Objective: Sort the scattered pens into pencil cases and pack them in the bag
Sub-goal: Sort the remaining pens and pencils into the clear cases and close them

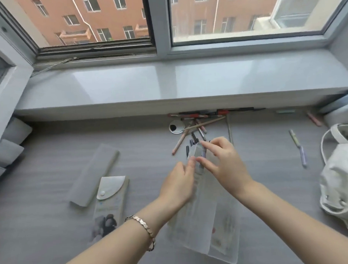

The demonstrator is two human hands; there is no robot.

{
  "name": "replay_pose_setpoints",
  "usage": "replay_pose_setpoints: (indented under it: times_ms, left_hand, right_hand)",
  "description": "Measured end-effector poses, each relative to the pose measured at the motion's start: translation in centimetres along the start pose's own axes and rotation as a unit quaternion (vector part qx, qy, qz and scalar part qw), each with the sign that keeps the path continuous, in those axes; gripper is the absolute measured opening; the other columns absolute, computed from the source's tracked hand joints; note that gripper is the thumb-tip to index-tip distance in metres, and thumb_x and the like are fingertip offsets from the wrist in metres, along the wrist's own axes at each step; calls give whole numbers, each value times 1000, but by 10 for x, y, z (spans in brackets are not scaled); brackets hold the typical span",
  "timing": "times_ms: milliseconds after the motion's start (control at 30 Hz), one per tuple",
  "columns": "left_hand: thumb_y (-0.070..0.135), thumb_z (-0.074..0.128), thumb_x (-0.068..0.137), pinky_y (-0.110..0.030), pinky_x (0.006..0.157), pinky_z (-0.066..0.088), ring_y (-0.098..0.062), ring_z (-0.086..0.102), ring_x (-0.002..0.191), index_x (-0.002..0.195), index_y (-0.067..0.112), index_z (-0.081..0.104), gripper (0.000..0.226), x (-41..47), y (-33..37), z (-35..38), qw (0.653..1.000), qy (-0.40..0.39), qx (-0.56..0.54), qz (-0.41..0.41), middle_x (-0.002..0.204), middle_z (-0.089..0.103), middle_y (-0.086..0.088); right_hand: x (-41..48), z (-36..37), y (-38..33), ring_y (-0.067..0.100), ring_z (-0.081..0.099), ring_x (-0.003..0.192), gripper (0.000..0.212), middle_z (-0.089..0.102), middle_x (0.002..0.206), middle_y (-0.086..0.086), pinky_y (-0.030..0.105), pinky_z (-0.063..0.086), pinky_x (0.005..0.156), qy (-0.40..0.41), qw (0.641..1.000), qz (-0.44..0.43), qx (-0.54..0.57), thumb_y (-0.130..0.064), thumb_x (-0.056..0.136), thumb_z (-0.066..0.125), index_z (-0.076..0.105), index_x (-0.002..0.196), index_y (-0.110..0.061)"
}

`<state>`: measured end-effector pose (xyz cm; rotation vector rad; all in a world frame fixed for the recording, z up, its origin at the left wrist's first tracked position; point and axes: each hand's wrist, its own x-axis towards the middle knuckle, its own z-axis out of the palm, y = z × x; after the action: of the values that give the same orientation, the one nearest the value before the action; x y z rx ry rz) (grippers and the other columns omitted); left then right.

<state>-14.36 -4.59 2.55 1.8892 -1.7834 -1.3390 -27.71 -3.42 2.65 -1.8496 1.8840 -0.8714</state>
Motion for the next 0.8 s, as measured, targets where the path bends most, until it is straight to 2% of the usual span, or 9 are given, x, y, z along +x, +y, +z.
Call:
replay_pose_setpoints:
  times_ms: [67, 133, 233, 333, 400, 500, 667, 733, 800]
  left_hand:
    - [53, 24, 95, -33, 76, 35, -26, 53, 94, 77, 17, 46, 46, -1, 9, 15, 999, 1, -34, -9, 77, 51, 4]
    - [49, 26, 96, -33, 76, 35, -24, 50, 87, 72, 17, 43, 43, 0, 13, 24, 998, 14, -64, -12, 72, 47, 5]
    - [45, 25, 98, -31, 77, 34, -19, 46, 86, 72, 21, 42, 39, 7, 16, 30, 996, 41, -81, -16, 73, 46, 10]
    - [42, 25, 99, -29, 85, 34, -23, 52, 105, 99, 19, 57, 40, 17, 12, 25, 993, 71, -90, -26, 96, 60, 4]
    - [41, 24, 99, -32, 92, 36, -26, 52, 114, 104, 16, 58, 42, 23, 8, 20, 992, 90, -81, -39, 112, 61, -5]
    - [42, 24, 99, -34, 93, 37, -25, 53, 108, 101, 15, 58, 43, 31, -2, 11, 990, 101, -78, -57, 109, 62, -4]
    - [43, 24, 98, -36, 83, 39, -24, 53, 87, 83, 7, 53, 48, 38, -14, -3, 988, 112, -79, -67, 84, 58, -1]
    - [44, 23, 98, -35, 81, 37, -23, 52, 89, 88, 6, 54, 50, 40, -14, -7, 988, 110, -77, -72, 86, 57, -1]
    - [43, 22, 98, -29, 78, 32, -20, 49, 93, 95, 6, 54, 49, 43, -10, -7, 989, 103, -70, -75, 87, 54, 3]
  right_hand:
    - [-2, -11, 17, 23, 52, 88, 44, 56, 95, 10, 28, 44, 75, -13, 997, -44, -66, -32, 74, 66, 66, 111, -7]
    - [10, -23, 30, 22, 53, 84, 35, 57, 93, 10, 30, 46, 73, -20, 995, -71, -60, -29, 73, 69, 70, 103, -10]
    - [45, -42, 42, 16, 53, 75, 18, 58, 87, 1, 28, 45, 74, -12, 1000, 9, 25, -16, 85, 62, 69, 102, -13]
    - [90, -31, 62, 21, 59, 90, 23, 67, 98, 6, 30, 47, 81, -43, 995, 91, -5, -11, 89, 49, 67, 103, -13]
    - [113, -12, 72, 26, 60, 100, 24, 67, 107, 8, 31, 47, 84, -94, 988, 119, -45, -11, 89, 47, 66, 104, -13]
    - [135, 20, 76, 32, 58, 101, 19, 64, 109, 12, 32, 45, 79, -150, 974, 139, -102, -14, 89, 49, 61, 104, -10]
    - [139, 48, 82, 37, 57, 101, 21, 60, 111, 19, 35, 43, 72, -159, 965, 143, -153, -13, 91, 47, 51, 108, -3]
    - [135, 45, 88, 37, 58, 97, 21, 61, 107, 19, 33, 39, 68, -157, 964, 152, -154, -15, 91, 47, 47, 109, -3]
    - [128, 30, 91, 35, 57, 88, 26, 61, 102, 18, 32, 38, 65, -191, 955, 169, -151, -18, 89, 50, 42, 110, -5]
